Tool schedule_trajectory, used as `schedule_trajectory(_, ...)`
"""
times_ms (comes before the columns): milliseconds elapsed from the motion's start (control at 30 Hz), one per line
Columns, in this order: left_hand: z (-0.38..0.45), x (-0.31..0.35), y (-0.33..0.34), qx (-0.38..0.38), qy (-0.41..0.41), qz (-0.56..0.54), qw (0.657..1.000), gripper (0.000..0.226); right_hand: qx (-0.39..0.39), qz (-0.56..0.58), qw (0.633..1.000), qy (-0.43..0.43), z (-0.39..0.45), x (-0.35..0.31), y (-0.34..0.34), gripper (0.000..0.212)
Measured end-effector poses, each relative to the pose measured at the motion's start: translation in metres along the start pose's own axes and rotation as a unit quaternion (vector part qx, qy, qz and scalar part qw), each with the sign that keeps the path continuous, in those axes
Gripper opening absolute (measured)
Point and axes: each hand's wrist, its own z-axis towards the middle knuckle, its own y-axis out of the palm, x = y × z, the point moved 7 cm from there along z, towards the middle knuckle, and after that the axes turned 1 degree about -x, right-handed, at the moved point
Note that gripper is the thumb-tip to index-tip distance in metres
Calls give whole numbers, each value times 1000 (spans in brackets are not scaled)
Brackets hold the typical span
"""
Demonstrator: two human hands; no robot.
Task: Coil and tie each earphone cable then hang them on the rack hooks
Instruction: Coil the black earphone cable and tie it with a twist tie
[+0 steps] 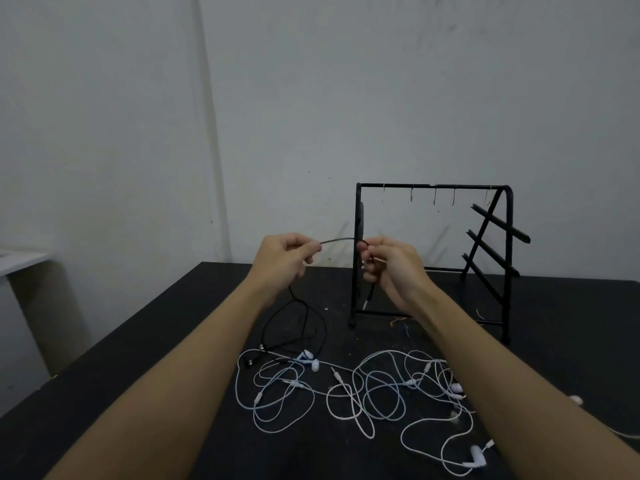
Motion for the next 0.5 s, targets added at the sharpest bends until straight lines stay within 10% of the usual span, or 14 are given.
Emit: schedule_trajectory(500,-2,3,36,75,5,-62,995,14,-89,-98,990,58,-12,-2,6,44)
